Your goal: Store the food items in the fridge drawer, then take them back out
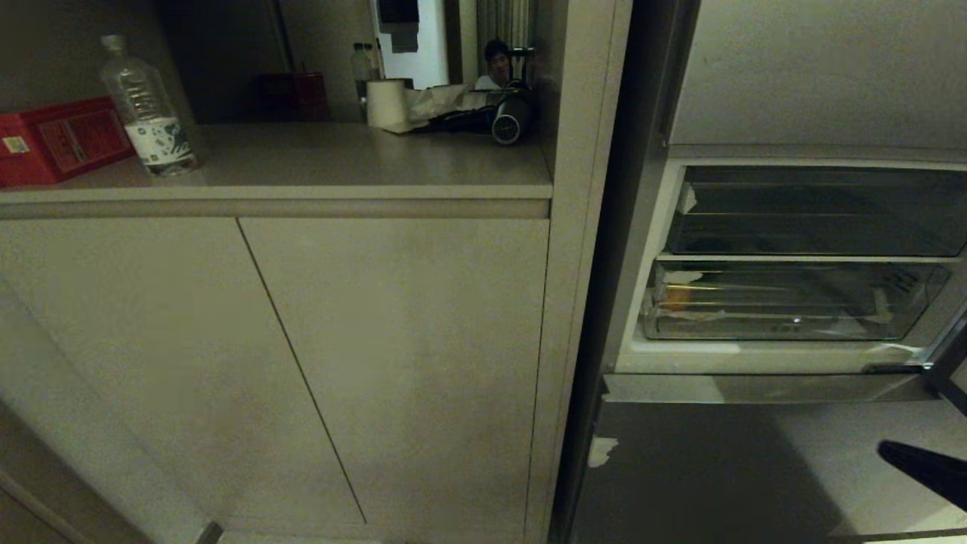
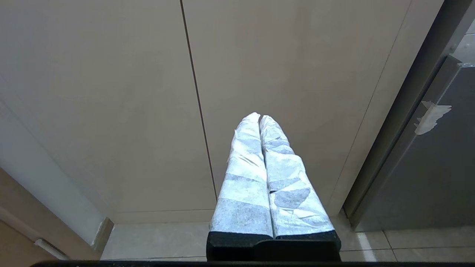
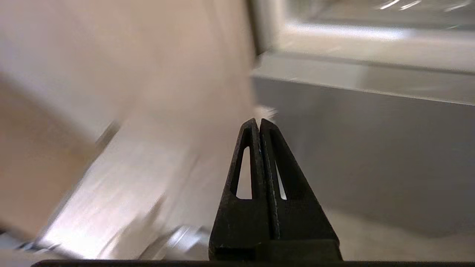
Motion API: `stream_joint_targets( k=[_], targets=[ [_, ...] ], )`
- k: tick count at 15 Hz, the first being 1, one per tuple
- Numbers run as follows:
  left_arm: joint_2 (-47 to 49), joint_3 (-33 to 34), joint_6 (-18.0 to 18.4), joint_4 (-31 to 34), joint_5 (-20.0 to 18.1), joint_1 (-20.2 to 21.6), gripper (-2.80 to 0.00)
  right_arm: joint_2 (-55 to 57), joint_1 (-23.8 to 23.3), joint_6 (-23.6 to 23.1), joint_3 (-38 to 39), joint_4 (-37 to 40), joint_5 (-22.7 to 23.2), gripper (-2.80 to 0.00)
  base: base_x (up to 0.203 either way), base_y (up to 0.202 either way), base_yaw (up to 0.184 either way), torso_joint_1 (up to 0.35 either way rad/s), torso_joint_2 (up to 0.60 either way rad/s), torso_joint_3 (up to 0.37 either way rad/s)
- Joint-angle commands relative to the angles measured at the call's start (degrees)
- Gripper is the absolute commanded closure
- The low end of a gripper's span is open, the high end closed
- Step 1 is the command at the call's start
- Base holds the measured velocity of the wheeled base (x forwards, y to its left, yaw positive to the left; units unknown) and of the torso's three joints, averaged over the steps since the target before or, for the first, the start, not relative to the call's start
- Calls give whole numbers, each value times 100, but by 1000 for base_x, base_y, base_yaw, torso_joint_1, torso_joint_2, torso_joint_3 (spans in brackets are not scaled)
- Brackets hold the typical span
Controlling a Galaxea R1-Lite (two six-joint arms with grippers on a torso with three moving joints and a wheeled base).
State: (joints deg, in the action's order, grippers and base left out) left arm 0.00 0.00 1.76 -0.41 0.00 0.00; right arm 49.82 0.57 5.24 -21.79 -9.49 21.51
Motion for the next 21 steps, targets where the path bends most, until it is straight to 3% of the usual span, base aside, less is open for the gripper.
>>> stream_joint_targets(
  k=[1,2,3,5,7,12,16,21],
  targets=[
    [0,0,0,-2,0,0,0,2505,-2,-28,-383,-827,73,0,0,0,0,0,0,0],
    [0,0,0,-2,0,0,0,3112,-2,-54,-479,-1419,-48,0,0,0,0,0,0,0],
    [0,0,0,-2,0,0,0,3700,-3,-81,-572,-2154,-228,-280,0,0,0,0,0,0],
    [0,0,0,-2,0,0,0,4351,-8,-116,-743,-3129,-493,-280,0,0,0,0,0,0],
    [0,0,0,-2,0,0,0,4645,11,-143,-1036,-3541,-615,-280,0,0,0,0,0,0],
    [0,0,0,-2,0,0,0,5130,79,-140,-1718,-3638,-769,-280,0,0,0,0,0,0],
    [0,0,0,-2,0,0,0,5427,306,-136,-1777,-4083,-971,-280,0,0,0,0,0,0],
    [0,0,0,-2,0,0,0,5738,365,-131,-2068,-4114,-1272,-280,0,0,0,0,0,0]
  ],
)
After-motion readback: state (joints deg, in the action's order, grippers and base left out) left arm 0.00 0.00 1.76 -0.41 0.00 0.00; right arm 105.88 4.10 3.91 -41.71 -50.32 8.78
